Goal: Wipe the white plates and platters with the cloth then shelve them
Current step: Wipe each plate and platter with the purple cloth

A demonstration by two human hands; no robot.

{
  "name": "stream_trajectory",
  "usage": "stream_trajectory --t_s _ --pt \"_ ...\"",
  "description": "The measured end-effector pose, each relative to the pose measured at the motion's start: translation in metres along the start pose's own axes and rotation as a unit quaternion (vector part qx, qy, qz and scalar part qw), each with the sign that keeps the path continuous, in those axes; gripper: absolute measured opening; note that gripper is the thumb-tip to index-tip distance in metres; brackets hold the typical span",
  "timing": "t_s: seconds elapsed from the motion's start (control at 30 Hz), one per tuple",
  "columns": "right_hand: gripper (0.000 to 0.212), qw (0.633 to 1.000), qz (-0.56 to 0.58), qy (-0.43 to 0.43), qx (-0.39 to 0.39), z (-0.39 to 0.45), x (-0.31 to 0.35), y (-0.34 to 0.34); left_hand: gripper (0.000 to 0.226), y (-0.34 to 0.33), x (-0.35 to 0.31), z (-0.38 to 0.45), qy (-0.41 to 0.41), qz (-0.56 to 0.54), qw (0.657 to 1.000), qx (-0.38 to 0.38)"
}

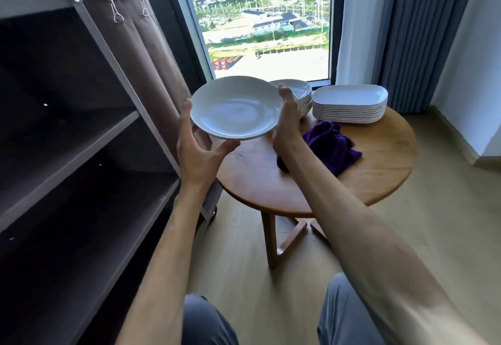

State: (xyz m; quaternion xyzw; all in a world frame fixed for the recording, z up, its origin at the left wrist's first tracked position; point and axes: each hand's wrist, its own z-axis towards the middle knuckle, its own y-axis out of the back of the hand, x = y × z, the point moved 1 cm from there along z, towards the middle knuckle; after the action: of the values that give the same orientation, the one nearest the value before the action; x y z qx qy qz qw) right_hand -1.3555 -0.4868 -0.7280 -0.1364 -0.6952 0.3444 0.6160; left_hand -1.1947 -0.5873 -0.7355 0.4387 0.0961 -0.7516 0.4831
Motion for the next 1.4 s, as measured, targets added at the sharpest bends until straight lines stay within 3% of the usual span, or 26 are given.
stream_trajectory --t_s 0.1,0.27,0.5,0.63,0.87,0.97,1.13,1.27,1.4 --pt "0.045 0.998 -0.026 0.017 0.055 -0.019 -0.008 -0.03 0.115 0.031 -0.002 -0.01 0.004 0.003 0.998 -0.055" --pt "0.035 0.985 -0.069 0.037 0.154 -0.058 -0.028 -0.076 0.116 0.1 -0.006 -0.026 0.005 0.037 0.993 -0.112" --pt "0.068 0.966 -0.104 0.027 0.234 -0.12 -0.057 -0.149 0.116 0.191 -0.033 -0.052 -0.022 0.175 0.965 -0.196" --pt "0.059 0.952 -0.081 -0.004 0.294 -0.157 -0.07 -0.193 0.12 0.24 -0.042 -0.073 0.004 0.209 0.945 -0.252" --pt "0.055 0.885 -0.113 -0.059 0.447 -0.229 -0.117 -0.269 0.118 0.332 -0.058 -0.109 0.057 0.258 0.906 -0.331" --pt "0.05 0.863 -0.129 -0.079 0.483 -0.255 -0.135 -0.298 0.108 0.364 -0.063 -0.123 0.08 0.296 0.881 -0.361" --pt "0.077 0.828 -0.172 -0.11 0.522 -0.28 -0.163 -0.33 0.101 0.397 -0.063 -0.134 0.112 0.338 0.848 -0.393" --pt "0.046 0.813 -0.183 -0.148 0.533 -0.303 -0.188 -0.35 0.098 0.42 -0.056 -0.145 0.159 0.343 0.828 -0.415" --pt "0.058 0.8 -0.192 -0.163 0.544 -0.317 -0.206 -0.355 0.099 0.43 -0.052 -0.154 0.202 0.356 0.817 -0.405"
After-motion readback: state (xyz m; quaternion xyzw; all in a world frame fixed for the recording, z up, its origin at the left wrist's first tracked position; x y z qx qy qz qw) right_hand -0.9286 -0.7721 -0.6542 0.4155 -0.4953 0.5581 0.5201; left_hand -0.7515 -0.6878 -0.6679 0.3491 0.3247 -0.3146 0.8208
